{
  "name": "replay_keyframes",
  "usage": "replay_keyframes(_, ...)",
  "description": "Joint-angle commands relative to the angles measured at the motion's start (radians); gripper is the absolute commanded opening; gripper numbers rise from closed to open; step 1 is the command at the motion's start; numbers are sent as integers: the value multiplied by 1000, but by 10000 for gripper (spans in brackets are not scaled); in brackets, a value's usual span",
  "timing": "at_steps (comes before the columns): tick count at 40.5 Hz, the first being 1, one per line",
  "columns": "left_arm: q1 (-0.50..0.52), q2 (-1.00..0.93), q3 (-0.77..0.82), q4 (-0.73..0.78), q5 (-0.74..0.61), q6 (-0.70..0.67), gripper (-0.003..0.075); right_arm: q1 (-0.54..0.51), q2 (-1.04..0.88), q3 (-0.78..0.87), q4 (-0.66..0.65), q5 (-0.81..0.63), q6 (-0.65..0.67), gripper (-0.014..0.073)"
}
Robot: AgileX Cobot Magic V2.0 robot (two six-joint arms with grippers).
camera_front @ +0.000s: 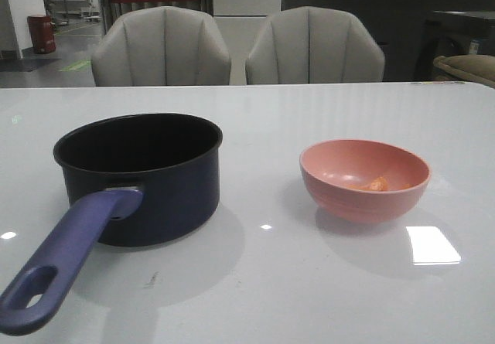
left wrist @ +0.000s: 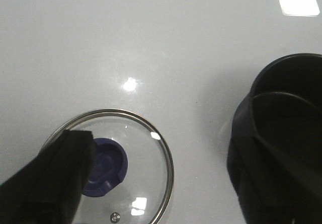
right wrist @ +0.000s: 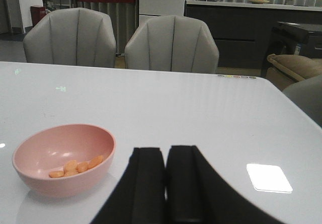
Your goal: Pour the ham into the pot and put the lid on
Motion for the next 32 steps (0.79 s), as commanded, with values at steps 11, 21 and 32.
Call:
replay_keyframes(11, -100, -442, 227, -18, -203, 3, 582, -6, -21, -6, -12, -88, -10, 155)
replay_keyframes(21, -131, -748, 396, -25, -234, 3, 582, -6, -20, -6, -12, -88, -10, 155)
replay_keyframes(32, -131, -945, 477, -25, -229, 3, 582, -6, -20, -6, -12, -88, -10, 155)
